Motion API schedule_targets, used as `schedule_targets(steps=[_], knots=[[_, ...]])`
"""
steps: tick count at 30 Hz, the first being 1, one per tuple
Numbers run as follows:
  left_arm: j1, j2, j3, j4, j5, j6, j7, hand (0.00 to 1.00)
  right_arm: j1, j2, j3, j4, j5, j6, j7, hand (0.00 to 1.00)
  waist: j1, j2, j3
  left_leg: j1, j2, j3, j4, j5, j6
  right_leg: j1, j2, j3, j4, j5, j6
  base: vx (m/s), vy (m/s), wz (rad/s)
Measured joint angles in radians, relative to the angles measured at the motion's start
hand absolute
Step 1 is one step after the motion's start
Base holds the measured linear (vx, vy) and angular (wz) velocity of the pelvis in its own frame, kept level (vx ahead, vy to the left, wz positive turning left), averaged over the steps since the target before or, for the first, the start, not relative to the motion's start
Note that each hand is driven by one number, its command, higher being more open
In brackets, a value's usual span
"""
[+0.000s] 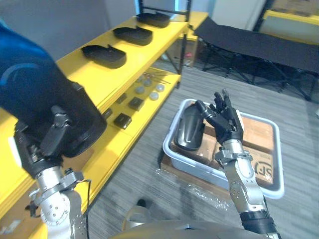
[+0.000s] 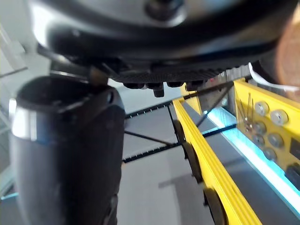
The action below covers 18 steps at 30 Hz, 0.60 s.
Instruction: Walk over and take three plastic housings, then place them on the shelf
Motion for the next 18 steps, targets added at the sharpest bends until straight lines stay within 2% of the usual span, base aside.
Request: schedule_targets(steps=[2,7,9,10,11,15,17,18], knots=[[0.026,-0.012,0.014,-0.011,-0.026,0.0,-0.028,0.0,-0.037,0.0,0.027,0.017,-0.001,0.012,-0.01,1.0,0.021,-0.008,-0.003,-0.013,-0.011,-0.025,0.001,0.002,0.006,0.005,-0.006,-0.028,-0.001,-0.006,-0.002,0.01,0.016,0.35],[0.018,-0.027,0.017,-0.014,-0.027,0.0,-0.103,0.0,-0.103,0.0,0.06,0.027,0.001,0.046,-0.05,1.0,0.021,-0.017,-0.004,-0.029,-0.022,-0.054,0.002,0.006,0.009,0.004,-0.014,-0.052,0.03,-0.029,-0.002,0.0,0.016,0.22],[-0.002,-0.013,-0.012,-0.014,-0.027,0.001,-0.135,0.0,-0.074,-0.001,0.034,0.009,0.0,0.064,-0.071,1.0,-0.019,-0.023,-0.008,-0.062,-0.029,-0.126,0.005,0.02,0.016,-0.038,0.02,0.092,0.13,-0.137,-0.005,0.02,-0.048,0.89],[-0.011,-0.005,-0.031,-0.014,-0.027,0.005,-0.141,0.0,-0.046,-0.002,0.014,-0.006,0.0,0.069,-0.072,1.0,-0.035,-0.027,-0.01,-0.07,-0.036,-0.158,0.003,0.029,0.014,-0.044,0.04,0.144,0.148,-0.167,-0.01,0.03,-0.114,1.51],[-0.027,0.002,-0.076,-0.014,-0.025,0.005,-0.165,0.0,0.029,-0.002,-0.051,-0.04,0.001,0.074,-0.07,1.0,-0.054,-0.03,-0.009,-0.078,-0.057,-0.215,-0.007,0.055,0.006,-0.049,0.057,0.195,0.202,-0.221,-0.028,0.05,-0.116,1.26],[-0.025,0.003,-0.104,-0.014,-0.02,0.005,-0.168,0.0,0.11,-0.001,-0.17,-0.041,0.0,0.083,-0.088,1.0,-0.065,-0.018,-0.001,-0.08,-0.078,-0.238,-0.001,0.081,0.006,-0.038,0.043,0.15,0.259,-0.25,-0.026,0.03,-0.067,0.62],[-0.024,0.002,-0.125,-0.013,-0.02,0.005,-0.166,0.0,0.132,0.0,-0.212,-0.041,0.001,0.08,-0.102,1.0,-0.071,-0.007,0.007,-0.091,-0.082,-0.207,0.001,0.103,0.02,-0.026,0.043,0.134,0.265,-0.259,-0.031,-0.06,-0.017,0.47],[-0.023,0.001,-0.137,-0.013,-0.021,0.005,-0.172,0.0,0.142,0.002,-0.225,-0.041,0.001,0.074,-0.118,1.0,-0.077,-0.003,0.012,-0.095,-0.082,-0.155,0.001,0.117,0.04,-0.015,0.042,0.112,0.265,-0.268,-0.041,-0.1,-0.009,0.74]])
